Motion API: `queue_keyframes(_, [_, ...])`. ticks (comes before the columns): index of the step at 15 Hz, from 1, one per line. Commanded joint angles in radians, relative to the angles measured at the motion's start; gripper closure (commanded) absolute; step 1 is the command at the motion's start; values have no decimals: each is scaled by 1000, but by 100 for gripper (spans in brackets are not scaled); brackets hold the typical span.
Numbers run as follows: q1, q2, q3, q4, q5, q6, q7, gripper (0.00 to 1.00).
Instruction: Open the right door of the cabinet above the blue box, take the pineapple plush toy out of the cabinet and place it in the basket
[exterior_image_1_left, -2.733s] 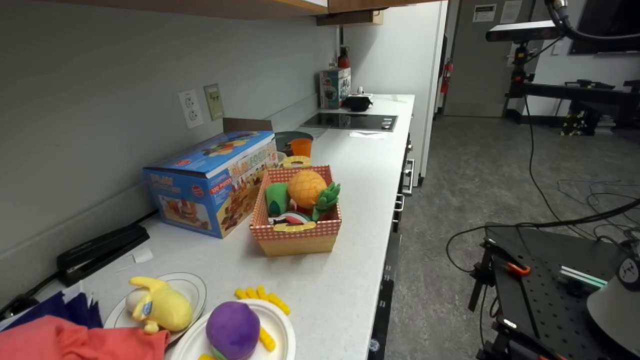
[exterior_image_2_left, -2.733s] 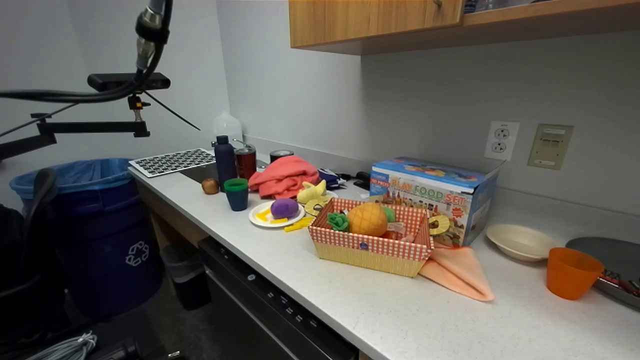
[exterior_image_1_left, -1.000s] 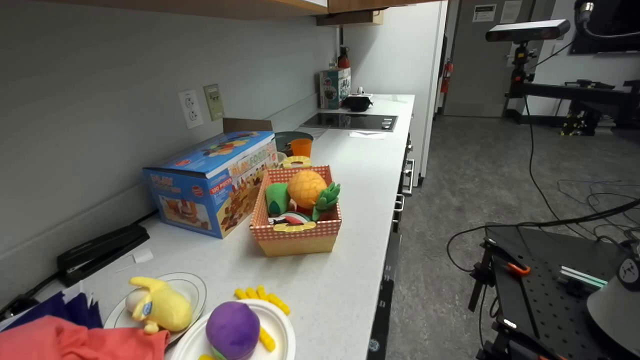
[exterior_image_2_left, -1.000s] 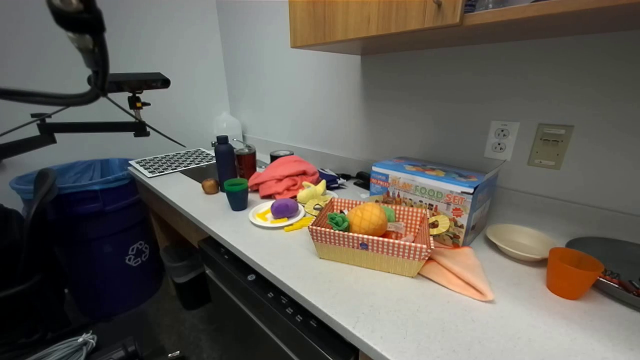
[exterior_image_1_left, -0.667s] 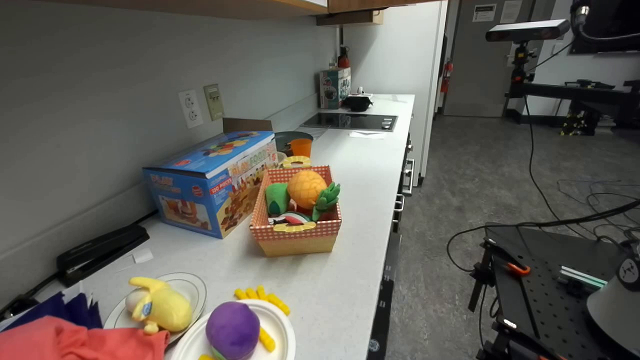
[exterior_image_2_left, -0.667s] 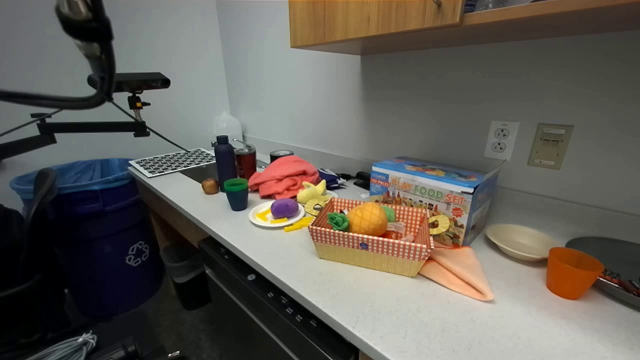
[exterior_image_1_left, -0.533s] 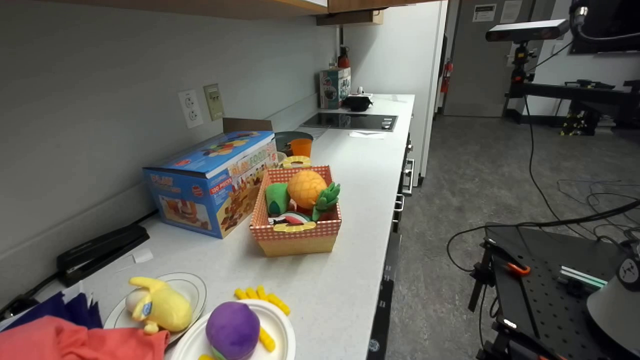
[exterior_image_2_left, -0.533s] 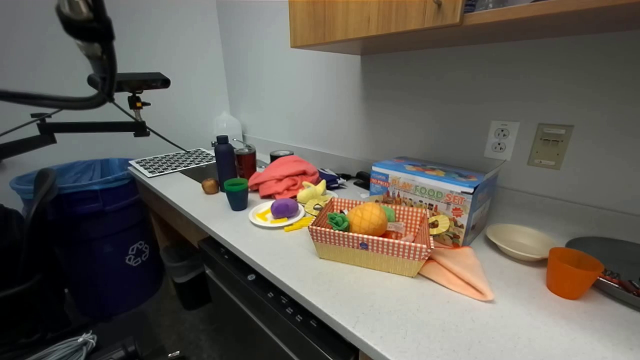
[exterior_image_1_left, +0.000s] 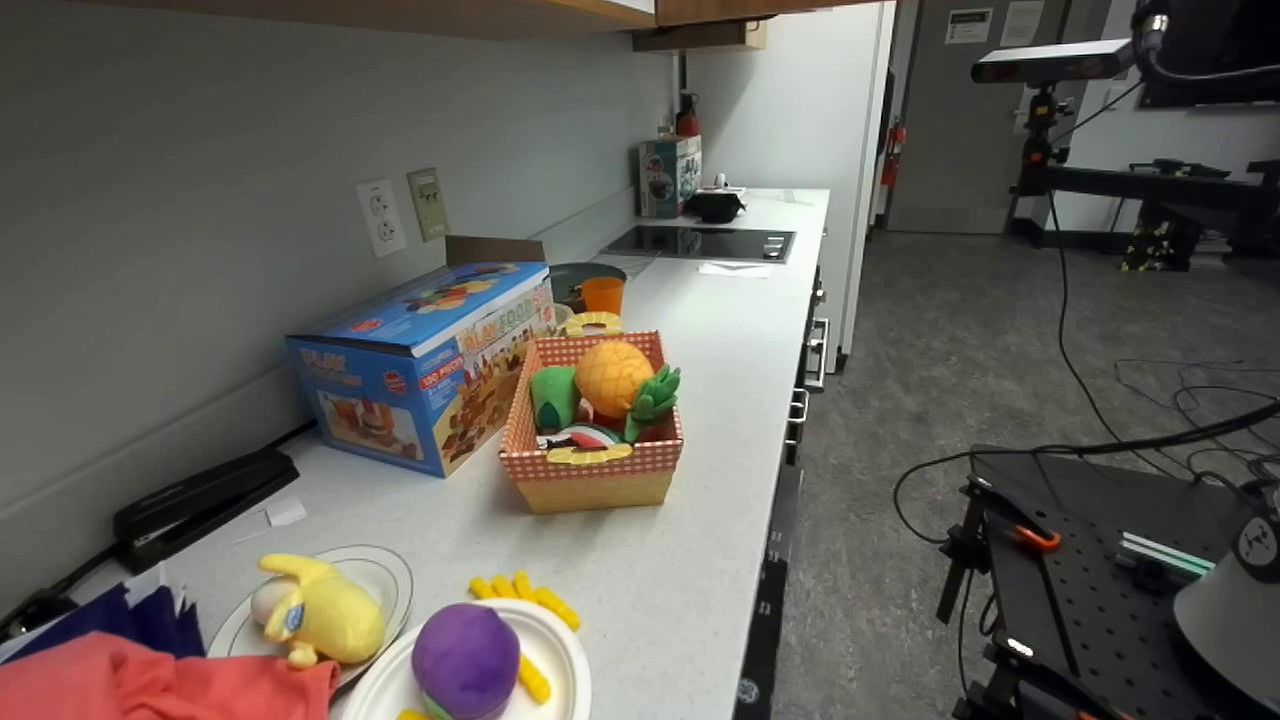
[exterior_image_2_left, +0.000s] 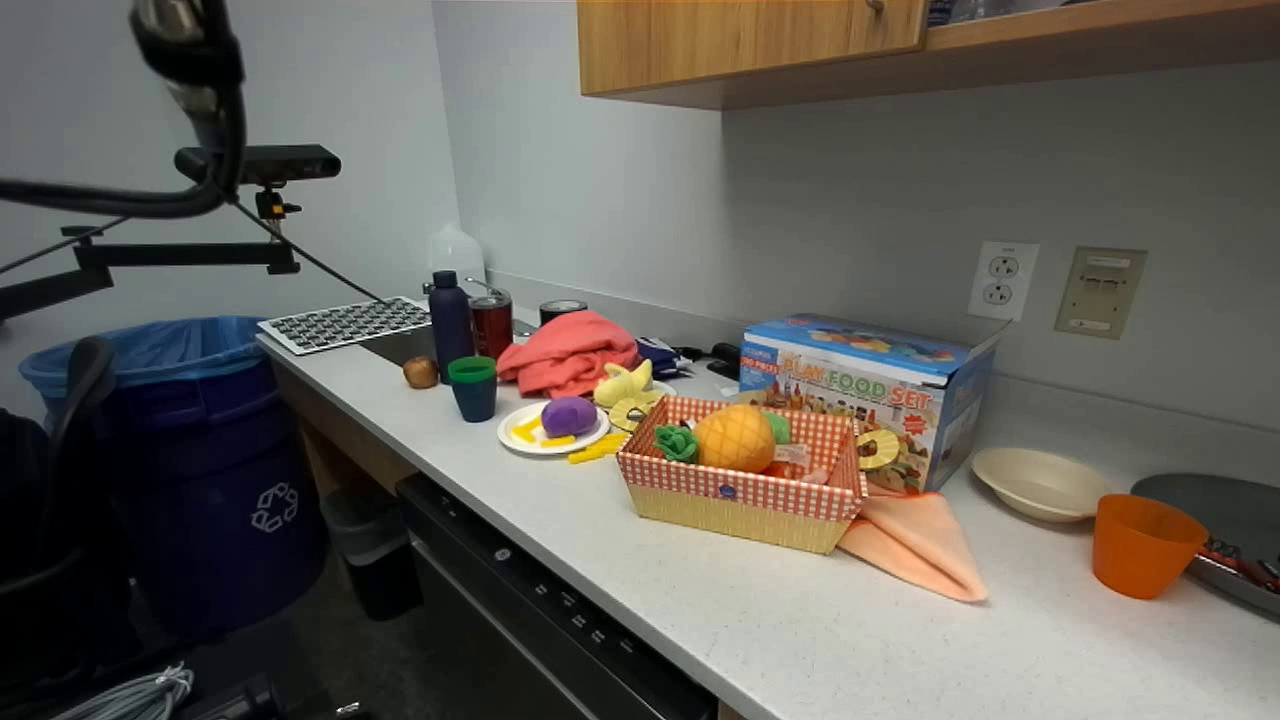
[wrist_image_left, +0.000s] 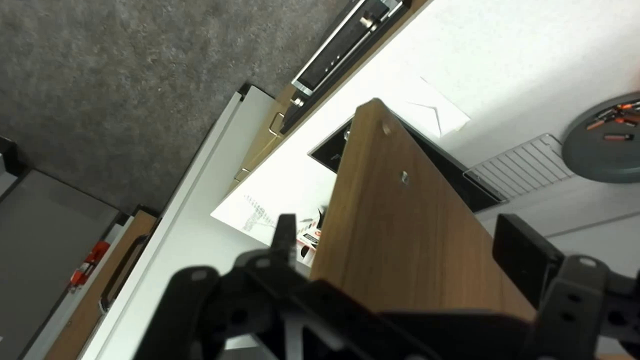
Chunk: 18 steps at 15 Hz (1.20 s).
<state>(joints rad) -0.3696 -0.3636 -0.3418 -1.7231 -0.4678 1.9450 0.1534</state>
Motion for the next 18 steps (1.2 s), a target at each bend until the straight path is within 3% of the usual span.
queue_keyframes(1, [-4,12,-20,1,46,92,-10,0])
queue_keyframes(6, [-5,15,-30,-12,84,161,-13,0])
queue_keyframes(14, [26,-55,-11,-69,201,133,-77,0])
queue_keyframes(18, [55,-99,34,-111,237,112,-101,0])
